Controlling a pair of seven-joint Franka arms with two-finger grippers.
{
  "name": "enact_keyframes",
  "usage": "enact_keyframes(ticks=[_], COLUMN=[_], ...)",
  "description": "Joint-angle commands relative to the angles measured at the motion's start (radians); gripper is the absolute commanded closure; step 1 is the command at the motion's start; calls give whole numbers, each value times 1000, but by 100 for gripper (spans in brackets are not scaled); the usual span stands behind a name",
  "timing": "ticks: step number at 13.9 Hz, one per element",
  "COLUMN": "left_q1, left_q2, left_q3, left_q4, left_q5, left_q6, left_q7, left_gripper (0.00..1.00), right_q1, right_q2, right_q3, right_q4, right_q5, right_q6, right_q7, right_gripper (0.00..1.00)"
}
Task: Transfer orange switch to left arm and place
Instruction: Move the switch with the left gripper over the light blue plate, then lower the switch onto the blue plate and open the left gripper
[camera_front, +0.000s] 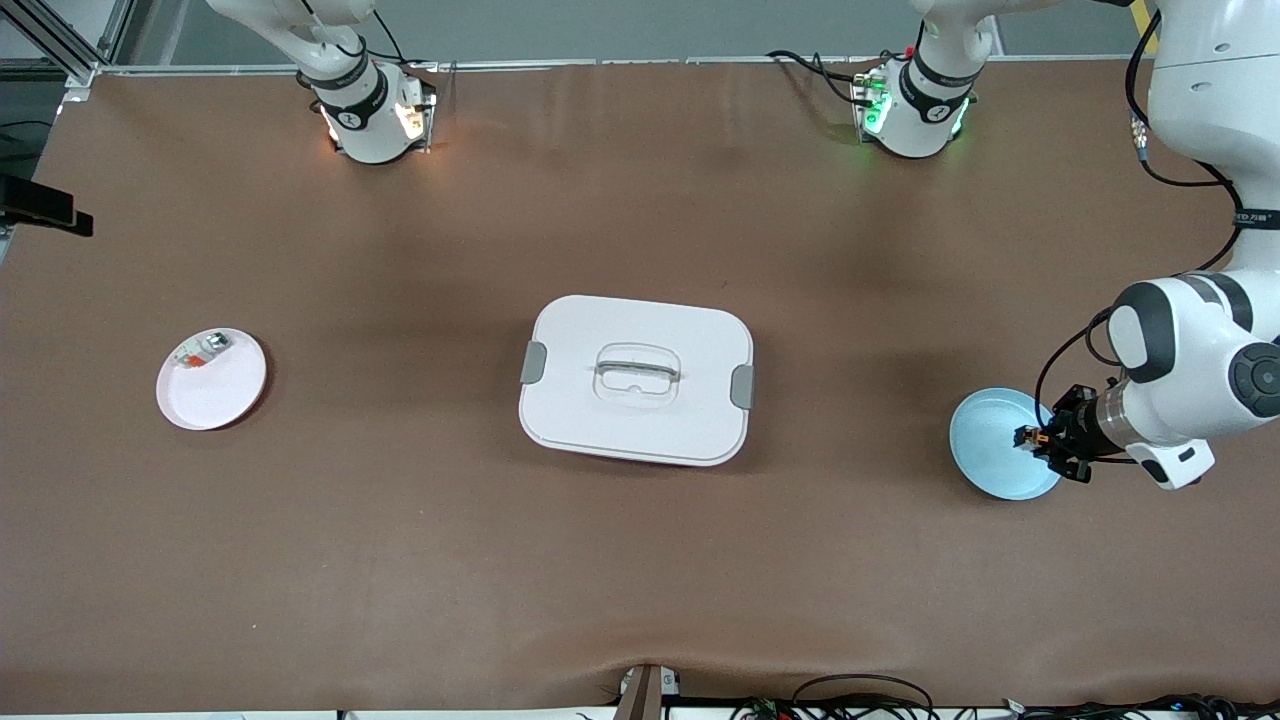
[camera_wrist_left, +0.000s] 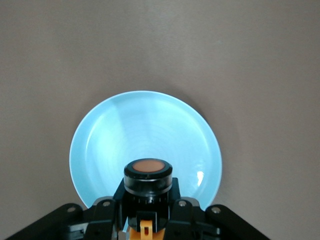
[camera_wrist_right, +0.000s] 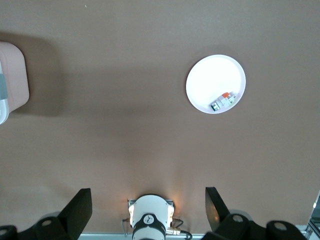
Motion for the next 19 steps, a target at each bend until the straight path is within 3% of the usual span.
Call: enact_keyframes(ticks=[1, 4, 19], left_q1=[3, 14, 14], left_q2=[-2, 5, 73], left_q3=[-1, -1, 0], left_q4=[-44, -100, -101], left_q5=[21, 21, 21], left_q6=[57, 143, 200], left_q7=[-20, -22, -72], left_gripper=[100, 100, 100], right_q1=[10, 29, 61], right_q2=[-181, -259, -361], right_q3=[-7, -8, -8], right_q4=[-261, -363, -486], right_q5=[-19, -17, -8], right_q6=[131, 200, 271], right_q7=[12, 13, 82], right_gripper=[0, 0, 0])
